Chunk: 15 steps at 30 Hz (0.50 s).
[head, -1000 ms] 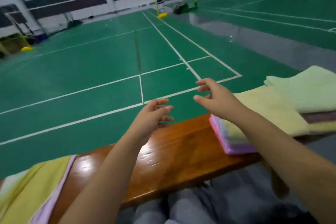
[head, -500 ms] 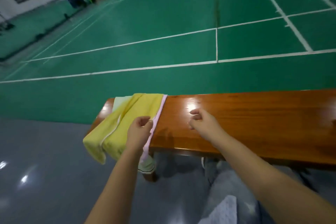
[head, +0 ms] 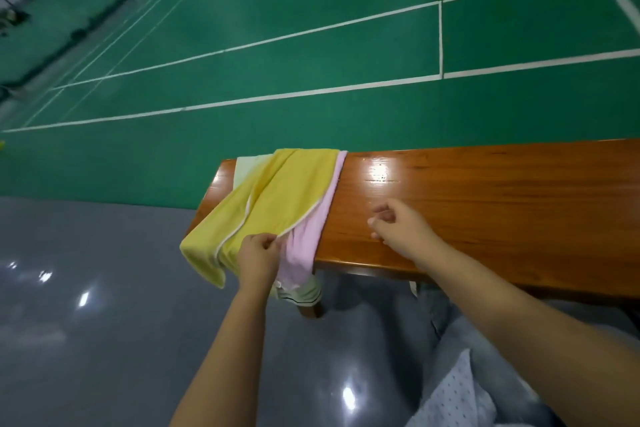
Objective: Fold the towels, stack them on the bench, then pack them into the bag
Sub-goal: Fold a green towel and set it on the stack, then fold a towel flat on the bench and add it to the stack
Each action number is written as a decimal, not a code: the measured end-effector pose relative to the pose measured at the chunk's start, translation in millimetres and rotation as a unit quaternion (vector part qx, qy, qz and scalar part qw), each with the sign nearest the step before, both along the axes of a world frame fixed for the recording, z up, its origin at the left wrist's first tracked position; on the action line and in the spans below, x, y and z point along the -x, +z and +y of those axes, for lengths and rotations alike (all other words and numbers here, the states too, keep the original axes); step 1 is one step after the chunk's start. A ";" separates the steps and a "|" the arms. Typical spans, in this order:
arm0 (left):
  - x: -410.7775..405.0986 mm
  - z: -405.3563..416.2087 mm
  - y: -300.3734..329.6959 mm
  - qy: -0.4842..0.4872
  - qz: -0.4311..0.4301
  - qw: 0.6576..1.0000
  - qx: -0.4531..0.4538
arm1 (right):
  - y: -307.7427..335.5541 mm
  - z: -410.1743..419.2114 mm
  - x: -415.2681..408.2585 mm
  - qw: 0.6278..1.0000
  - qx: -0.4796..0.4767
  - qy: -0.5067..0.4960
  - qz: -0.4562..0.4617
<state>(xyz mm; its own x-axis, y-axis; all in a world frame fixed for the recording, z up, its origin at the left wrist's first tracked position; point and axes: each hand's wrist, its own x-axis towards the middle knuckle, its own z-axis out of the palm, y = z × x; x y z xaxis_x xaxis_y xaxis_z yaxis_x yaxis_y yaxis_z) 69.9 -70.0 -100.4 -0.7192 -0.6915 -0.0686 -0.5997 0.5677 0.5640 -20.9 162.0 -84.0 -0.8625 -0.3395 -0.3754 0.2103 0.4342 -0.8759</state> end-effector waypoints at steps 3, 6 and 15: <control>-1.6 1.7 17.4 0.045 0.059 0.996 -0.050 | 4.6 2.1 -1.7 1.000 0.002 0.017 0.003; 1.4 -0.8 43.2 0.050 0.151 0.984 -0.076 | 12.7 4.4 -1.7 0.999 -0.004 0.033 0.029; 43.6 24.1 188.3 -0.155 0.291 0.942 -0.058 | 98.9 -8.4 30.4 0.968 0.037 0.110 0.223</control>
<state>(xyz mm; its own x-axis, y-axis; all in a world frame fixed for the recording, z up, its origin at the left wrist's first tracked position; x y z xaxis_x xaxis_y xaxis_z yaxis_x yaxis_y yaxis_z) 26.3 -45.9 87.9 -0.8247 -0.4538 0.3376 0.0157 0.5783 0.8157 -51.2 153.5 14.9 -0.8368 -0.5452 0.0505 -0.2871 0.3584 -0.8883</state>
